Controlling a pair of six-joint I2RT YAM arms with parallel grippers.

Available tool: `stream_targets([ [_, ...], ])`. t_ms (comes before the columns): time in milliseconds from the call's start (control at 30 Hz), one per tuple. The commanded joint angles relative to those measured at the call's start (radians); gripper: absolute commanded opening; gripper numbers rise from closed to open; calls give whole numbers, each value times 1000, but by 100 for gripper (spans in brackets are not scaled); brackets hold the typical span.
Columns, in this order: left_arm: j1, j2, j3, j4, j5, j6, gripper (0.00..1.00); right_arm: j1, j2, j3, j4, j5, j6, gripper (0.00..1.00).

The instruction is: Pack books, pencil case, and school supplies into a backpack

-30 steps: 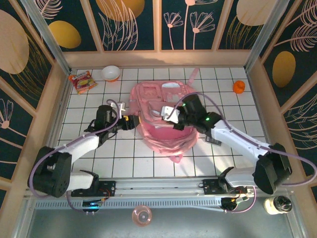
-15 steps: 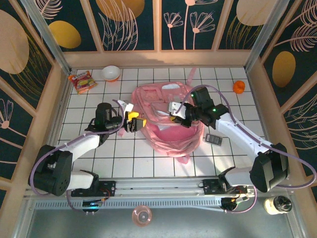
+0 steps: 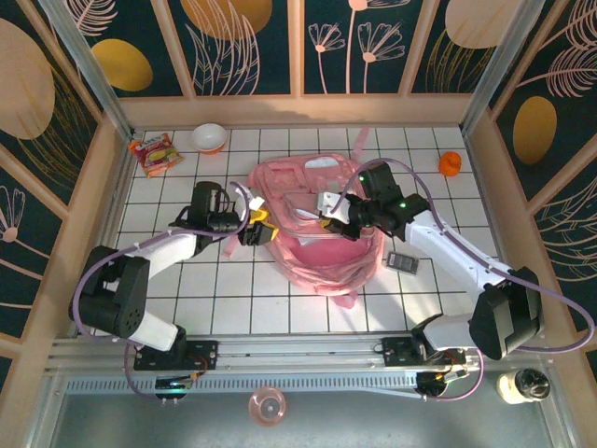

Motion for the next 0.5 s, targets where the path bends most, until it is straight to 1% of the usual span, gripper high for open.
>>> stream_targets([
  [0,5,36,56,-121,121,117,57,-6,0,46,41,-48,16,0],
  [67,6,45,66,-139,132,130,47,-6,3,45,49,-46,23,0],
  [133,5,40,61,-141,132,129,41,-6,5,46,56,-41,30,0],
  [233,6,29,44,-116,103,91,35,-6,6,40,78,-21,44,0],
  [367,5,17,24,-75,62,40,23,-6,8,34,97,-2,64,0],
  [467,6,12,17,-68,67,21,15,-3,8,28,122,19,93,0],
])
